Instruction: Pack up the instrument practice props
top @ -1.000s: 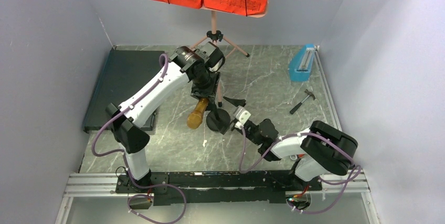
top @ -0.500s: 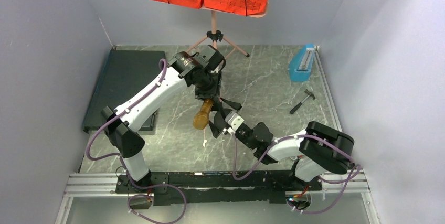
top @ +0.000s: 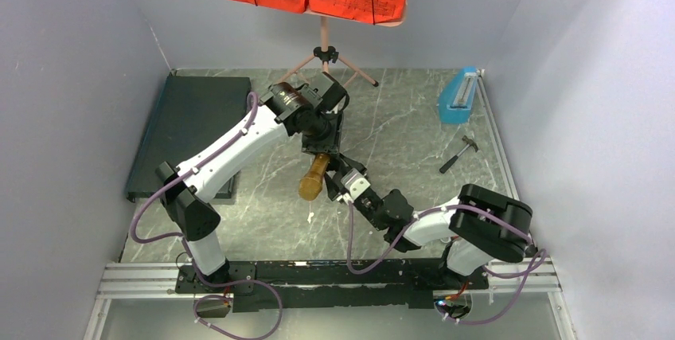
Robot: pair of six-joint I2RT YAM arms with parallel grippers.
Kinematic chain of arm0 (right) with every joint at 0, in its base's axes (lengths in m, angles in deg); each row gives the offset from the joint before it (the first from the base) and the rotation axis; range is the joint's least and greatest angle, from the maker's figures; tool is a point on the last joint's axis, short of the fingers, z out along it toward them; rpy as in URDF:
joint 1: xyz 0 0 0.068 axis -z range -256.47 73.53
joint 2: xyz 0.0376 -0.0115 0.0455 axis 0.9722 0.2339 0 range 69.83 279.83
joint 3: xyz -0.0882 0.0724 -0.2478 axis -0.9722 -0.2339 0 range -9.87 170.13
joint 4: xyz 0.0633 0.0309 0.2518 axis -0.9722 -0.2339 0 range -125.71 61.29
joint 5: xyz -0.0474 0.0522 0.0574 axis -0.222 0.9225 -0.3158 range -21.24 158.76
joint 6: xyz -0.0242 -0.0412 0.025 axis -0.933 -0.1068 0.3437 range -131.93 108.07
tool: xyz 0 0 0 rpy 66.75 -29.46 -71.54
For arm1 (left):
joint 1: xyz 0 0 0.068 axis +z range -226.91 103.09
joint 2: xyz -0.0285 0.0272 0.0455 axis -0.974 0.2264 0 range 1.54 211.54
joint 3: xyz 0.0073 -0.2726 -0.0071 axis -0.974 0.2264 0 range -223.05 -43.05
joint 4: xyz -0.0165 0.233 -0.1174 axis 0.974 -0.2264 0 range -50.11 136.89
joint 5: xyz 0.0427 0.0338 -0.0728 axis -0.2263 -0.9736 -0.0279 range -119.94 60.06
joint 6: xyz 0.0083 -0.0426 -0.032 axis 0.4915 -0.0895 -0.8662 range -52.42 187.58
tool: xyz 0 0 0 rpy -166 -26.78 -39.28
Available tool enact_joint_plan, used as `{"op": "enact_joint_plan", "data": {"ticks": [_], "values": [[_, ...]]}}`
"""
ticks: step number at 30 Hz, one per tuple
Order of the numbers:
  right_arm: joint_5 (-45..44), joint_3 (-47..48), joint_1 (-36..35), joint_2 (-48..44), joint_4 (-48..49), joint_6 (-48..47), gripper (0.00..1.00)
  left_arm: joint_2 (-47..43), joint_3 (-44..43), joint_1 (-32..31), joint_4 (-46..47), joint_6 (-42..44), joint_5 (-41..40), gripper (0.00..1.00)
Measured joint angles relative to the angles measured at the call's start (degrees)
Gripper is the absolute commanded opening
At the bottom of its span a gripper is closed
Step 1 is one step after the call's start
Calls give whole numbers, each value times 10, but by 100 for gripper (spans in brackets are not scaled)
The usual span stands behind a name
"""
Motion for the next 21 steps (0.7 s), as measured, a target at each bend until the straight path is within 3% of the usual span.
{"op": "enact_joint_plan", "data": {"ticks": [4, 12, 21], "values": [[-18, -5, -3, 12, 27, -2, 54, 0, 0, -3, 5, -5, -3, 48], [-21, -31, -4, -2, 32, 6, 38, -12, 0, -5, 38, -8, -4, 73], [47, -69, 16, -74, -17, 52, 35, -69, 2, -7, 87, 67, -14, 86]]}}
